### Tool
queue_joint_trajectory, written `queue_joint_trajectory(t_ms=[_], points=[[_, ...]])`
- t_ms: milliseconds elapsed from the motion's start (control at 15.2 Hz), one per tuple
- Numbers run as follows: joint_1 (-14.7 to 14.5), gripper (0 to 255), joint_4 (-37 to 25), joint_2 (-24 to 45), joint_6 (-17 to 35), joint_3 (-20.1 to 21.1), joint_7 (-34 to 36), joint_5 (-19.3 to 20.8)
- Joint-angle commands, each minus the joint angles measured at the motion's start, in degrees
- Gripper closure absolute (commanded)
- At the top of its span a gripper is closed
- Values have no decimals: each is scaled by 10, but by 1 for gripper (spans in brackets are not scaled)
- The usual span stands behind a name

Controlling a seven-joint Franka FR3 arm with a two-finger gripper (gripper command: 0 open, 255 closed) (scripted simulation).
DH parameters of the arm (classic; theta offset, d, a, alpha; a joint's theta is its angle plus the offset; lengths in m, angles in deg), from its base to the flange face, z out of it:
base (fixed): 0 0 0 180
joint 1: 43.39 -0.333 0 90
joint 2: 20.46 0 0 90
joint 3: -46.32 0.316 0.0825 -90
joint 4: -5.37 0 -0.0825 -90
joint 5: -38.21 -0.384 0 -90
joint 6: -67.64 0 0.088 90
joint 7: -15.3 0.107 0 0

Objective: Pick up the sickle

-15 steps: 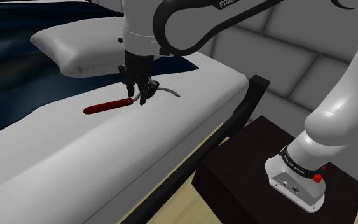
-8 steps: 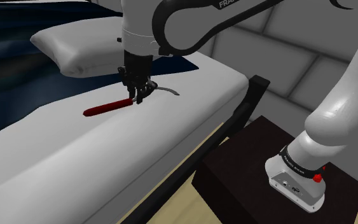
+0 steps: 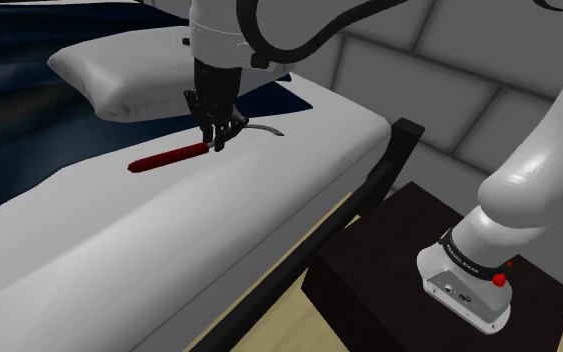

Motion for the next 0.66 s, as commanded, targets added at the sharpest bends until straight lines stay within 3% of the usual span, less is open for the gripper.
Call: queue_joint_trajectory(t_ms=[0,594], points=[[4,255,-10,-7,-13,4,-6,-8],[14,255,-51,-26,-64,13,-19,-31]])
